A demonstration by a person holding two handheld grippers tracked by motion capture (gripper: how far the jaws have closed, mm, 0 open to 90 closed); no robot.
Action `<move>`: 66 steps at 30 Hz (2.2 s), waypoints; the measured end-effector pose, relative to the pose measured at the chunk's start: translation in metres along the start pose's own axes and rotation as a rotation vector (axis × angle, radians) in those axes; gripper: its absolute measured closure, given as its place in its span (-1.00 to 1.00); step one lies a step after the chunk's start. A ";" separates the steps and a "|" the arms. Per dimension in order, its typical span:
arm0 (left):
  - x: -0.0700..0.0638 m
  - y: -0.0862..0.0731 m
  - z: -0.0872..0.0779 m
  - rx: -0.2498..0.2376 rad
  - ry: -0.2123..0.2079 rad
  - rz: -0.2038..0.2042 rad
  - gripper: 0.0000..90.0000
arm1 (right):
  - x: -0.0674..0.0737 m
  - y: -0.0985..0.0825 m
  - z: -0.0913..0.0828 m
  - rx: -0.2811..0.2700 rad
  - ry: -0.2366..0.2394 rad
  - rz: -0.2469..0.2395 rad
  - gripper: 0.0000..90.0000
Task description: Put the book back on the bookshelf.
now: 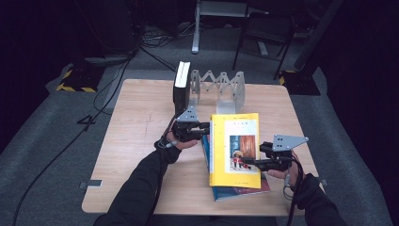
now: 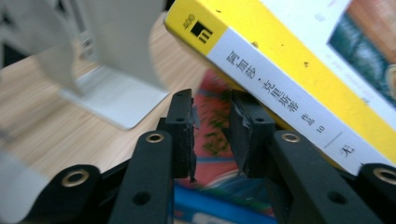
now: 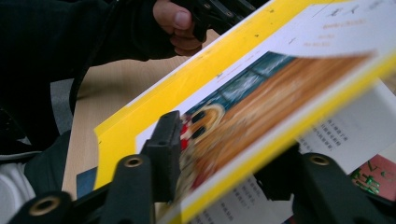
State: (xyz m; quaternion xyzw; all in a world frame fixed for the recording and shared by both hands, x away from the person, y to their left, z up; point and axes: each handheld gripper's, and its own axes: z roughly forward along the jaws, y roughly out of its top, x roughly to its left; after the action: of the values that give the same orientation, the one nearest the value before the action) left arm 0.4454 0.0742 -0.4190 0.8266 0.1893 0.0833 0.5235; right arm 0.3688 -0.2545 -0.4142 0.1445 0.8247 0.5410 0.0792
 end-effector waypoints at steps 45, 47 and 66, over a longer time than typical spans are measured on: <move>-0.067 -0.013 -0.025 0.041 0.083 0.127 0.37 | 0.021 0.017 -0.010 -0.095 -0.238 -0.169 0.87; -0.070 -0.020 -0.023 0.061 0.076 0.127 0.32 | 0.021 0.017 -0.010 -0.097 -0.239 -0.167 0.87; -0.097 -0.035 0.018 0.116 0.023 0.124 0.09 | 0.029 0.014 -0.013 -0.097 -0.234 -0.191 0.86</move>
State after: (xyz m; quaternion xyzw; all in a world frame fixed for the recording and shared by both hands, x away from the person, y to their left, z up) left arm 0.3548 0.0332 -0.4522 0.8645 0.1483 0.1140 0.4665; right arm 0.3400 -0.2514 -0.3952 0.1233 0.7927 0.5498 0.2329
